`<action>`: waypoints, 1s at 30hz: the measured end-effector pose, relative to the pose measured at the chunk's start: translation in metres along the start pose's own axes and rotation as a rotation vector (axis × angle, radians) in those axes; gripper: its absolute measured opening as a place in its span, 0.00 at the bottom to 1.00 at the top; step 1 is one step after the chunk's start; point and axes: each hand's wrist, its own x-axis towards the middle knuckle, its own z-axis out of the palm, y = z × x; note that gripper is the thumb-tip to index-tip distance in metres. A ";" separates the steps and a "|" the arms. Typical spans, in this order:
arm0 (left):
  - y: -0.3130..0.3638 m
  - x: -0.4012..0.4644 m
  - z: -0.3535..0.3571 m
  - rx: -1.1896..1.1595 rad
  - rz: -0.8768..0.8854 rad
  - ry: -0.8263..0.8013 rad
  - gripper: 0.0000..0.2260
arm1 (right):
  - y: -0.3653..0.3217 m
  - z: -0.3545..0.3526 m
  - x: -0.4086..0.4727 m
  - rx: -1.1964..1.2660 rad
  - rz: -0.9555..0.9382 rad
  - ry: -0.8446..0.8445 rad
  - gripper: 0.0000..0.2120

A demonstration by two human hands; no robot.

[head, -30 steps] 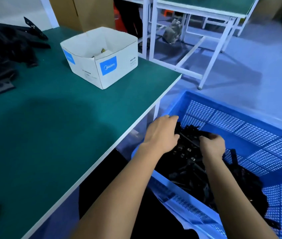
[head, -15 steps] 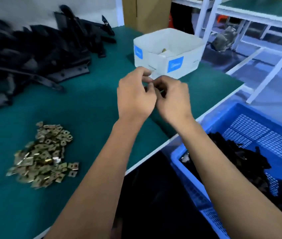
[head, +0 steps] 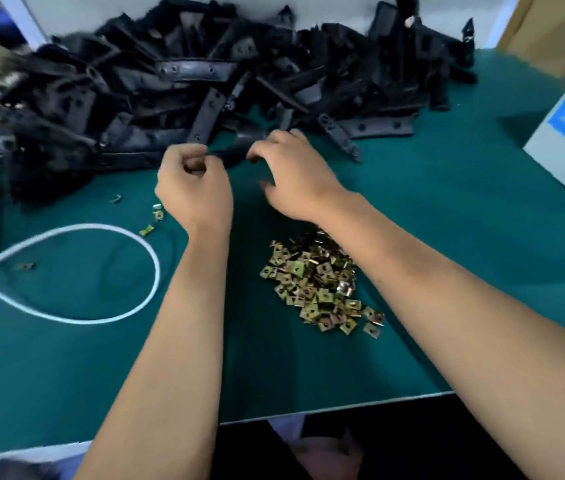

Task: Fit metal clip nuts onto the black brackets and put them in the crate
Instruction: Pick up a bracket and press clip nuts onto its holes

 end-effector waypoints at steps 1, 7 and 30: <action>-0.003 0.004 -0.001 -0.013 -0.021 0.053 0.09 | -0.007 0.006 0.013 -0.061 -0.019 -0.020 0.26; -0.008 0.003 0.004 -0.114 -0.040 0.198 0.04 | -0.028 0.041 0.055 -0.241 -0.086 -0.257 0.33; -0.009 0.005 0.015 -0.459 -0.327 -0.017 0.09 | 0.001 0.003 0.043 0.345 0.108 0.397 0.02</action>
